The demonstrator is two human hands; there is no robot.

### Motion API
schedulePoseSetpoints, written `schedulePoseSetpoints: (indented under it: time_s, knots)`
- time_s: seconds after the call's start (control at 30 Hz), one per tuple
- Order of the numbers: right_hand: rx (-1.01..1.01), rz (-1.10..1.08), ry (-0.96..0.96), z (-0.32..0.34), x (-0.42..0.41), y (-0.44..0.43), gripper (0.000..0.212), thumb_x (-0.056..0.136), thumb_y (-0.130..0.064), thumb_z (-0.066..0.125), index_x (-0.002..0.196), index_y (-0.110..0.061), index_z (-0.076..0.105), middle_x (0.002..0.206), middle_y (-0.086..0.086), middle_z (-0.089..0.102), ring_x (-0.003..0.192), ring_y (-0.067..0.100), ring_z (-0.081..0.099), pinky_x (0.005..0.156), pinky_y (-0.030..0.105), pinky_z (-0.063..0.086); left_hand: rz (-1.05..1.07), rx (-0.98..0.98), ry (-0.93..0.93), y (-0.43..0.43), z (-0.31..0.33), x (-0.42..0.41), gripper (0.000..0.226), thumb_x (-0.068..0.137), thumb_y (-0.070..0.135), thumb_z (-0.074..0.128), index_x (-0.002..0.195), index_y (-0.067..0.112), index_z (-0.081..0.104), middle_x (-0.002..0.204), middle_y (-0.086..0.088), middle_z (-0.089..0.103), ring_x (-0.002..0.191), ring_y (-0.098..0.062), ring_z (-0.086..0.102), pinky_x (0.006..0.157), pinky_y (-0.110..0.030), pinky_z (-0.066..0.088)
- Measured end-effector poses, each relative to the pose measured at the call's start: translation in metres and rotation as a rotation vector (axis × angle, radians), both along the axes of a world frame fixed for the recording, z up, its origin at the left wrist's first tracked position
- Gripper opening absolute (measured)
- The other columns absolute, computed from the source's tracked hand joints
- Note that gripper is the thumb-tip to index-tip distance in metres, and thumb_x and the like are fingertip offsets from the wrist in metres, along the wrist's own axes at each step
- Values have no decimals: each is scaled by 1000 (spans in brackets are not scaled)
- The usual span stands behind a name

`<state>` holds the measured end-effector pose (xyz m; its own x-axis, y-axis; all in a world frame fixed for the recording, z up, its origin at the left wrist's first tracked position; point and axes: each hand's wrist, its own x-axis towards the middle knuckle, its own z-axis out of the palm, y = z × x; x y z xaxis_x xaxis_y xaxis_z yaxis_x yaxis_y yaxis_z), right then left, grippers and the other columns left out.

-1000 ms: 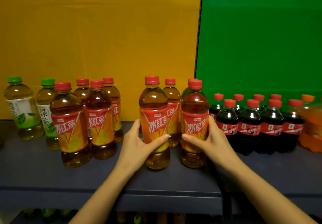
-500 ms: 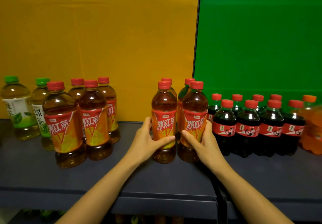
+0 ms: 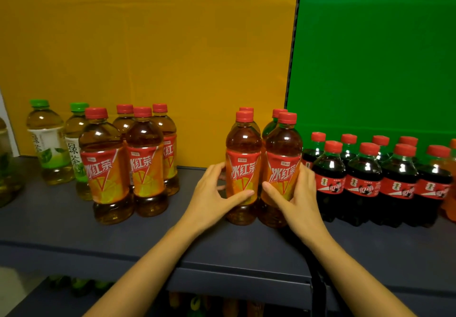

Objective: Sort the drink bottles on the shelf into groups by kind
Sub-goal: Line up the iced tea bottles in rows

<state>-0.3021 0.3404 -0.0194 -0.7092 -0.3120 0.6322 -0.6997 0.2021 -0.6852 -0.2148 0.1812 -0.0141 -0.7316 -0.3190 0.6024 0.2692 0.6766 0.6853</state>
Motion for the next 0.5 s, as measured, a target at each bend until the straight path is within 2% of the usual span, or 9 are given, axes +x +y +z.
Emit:
schedulePoseSetpoints:
  time_s: [0.1, 0.2, 0.3, 0.4, 0.5]
  knots:
    - [-40, -53, 77, 5, 9, 5, 87, 78, -47, 63, 145, -16, 17, 147, 1, 20, 137, 12, 20, 113, 30, 21, 84, -107, 73, -12, -1, 22, 65, 68, 60, 65, 122, 27, 51, 115, 13, 53, 105, 1, 52, 86, -18, 48]
    - [-115, -86, 204, 13, 27, 6, 75, 81, -34, 59, 143, -12, 23, 148, 1, 22, 137, 7, 18, 111, 12, 15, 214, -191, 235, -30, 2, 51, 39, 77, 47, 61, 105, 19, 61, 101, 7, 59, 94, -6, 57, 81, -25, 50]
    - [-171, -10, 306, 22, 49, -5, 55, 82, -23, 57, 133, -12, 38, 135, -5, 35, 130, 2, 31, 108, 11, 22, 365, -246, 373, -52, 8, 82, 24, 82, 32, 57, 93, 12, 62, 92, 3, 59, 87, -10, 55, 79, -22, 46]
    - [-150, 101, 296, 26, 74, -34, 45, 81, -17, 58, 124, -20, 45, 120, -15, 44, 118, -5, 39, 100, 10, 30, 525, -262, 441, -79, 11, 110, 27, 81, 28, 55, 96, 7, 60, 98, -2, 55, 95, -8, 46, 86, -7, 33]
    - [-41, 216, 233, 23, 95, -76, 43, 84, -22, 58, 124, -24, 44, 119, -17, 46, 113, -7, 43, 94, 7, 34, 643, -217, 417, -107, 9, 129, 47, 78, 33, 58, 113, 2, 52, 113, -15, 49, 109, -18, 40, 94, -2, 22]
